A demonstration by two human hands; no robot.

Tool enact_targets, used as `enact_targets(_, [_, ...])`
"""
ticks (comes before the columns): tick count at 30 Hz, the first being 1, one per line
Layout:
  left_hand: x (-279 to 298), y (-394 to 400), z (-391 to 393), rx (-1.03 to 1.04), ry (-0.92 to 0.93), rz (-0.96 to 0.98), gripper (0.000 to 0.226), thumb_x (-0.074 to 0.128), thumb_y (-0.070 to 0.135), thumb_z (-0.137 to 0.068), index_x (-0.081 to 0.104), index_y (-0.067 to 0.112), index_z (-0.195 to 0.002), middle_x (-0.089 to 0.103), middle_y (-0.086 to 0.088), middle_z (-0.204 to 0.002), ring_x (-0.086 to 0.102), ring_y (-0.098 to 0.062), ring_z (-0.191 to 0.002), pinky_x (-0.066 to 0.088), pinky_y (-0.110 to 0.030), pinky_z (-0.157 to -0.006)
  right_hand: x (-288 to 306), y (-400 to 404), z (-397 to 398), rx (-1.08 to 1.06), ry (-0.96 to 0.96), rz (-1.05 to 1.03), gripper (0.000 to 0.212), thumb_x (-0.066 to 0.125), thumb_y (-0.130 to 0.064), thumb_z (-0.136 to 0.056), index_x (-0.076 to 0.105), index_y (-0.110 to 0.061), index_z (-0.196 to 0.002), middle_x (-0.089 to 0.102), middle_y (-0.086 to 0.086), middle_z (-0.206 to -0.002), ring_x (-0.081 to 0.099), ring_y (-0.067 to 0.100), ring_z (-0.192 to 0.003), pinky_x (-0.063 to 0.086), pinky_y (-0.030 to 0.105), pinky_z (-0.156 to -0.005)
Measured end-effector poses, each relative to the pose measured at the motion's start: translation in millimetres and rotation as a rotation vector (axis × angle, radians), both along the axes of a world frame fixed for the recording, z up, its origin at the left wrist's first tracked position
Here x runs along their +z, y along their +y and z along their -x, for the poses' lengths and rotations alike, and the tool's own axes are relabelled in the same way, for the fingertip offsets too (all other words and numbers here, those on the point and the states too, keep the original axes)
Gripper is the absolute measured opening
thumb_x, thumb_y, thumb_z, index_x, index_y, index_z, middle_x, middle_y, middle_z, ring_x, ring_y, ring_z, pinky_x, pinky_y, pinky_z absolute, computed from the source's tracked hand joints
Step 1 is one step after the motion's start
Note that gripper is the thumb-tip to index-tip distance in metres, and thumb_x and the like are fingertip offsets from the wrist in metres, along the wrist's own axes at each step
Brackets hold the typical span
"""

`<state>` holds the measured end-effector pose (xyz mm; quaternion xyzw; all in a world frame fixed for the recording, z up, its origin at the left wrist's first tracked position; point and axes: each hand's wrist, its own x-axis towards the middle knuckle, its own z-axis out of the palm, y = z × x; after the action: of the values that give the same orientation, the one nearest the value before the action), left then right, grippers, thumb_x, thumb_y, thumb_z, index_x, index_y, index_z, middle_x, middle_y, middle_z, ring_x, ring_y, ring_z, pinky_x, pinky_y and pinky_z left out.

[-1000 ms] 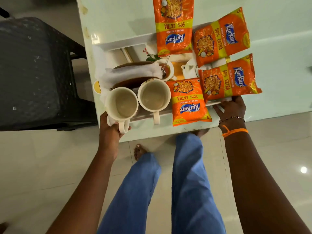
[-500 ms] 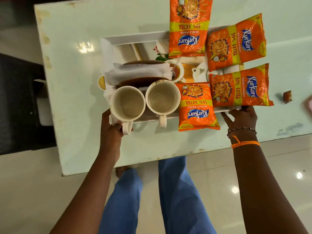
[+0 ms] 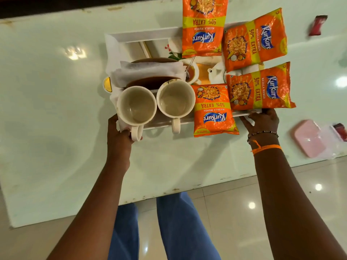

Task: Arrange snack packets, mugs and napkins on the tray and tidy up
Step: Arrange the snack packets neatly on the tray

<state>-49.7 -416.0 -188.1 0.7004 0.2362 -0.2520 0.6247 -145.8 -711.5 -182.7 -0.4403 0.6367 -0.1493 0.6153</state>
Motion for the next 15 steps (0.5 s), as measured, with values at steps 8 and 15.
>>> enact_targets(8, [4.4, -2.5, 1.9, 0.037, 0.063, 0.035, 0.045, 0.048, -0.005, -0.084, 0.045, 0.03, -0.113, 0.049, 0.002, -0.114, 0.057, -0.013, -0.096, 0.055, -0.019, -0.059, -4.8, 1.5, 3.5, 0.03, -0.036, 0.008, 0.047, 0.039, 0.015, -0.084, 0.05, -0.013, -0.12, 0.054, 0.01, -0.124, 0.053, 0.029, -0.109, 0.053, 0.039, -0.08])
enact_targets(15, [10.0, -8.3, 20.3, 0.166, 0.203, 0.063, 0.025, 0.038, 0.0, -0.09, 0.046, 0.013, -0.111, 0.053, -0.008, -0.088, 0.056, -0.018, -0.077, 0.053, -0.03, -0.083, 6.7, 13.1, 13.9, -0.069, -0.155, -0.064, 0.042, 0.032, 0.006, -0.094, 0.033, -0.002, -0.135, 0.047, 0.022, -0.131, 0.054, 0.035, -0.109, 0.048, 0.04, -0.091])
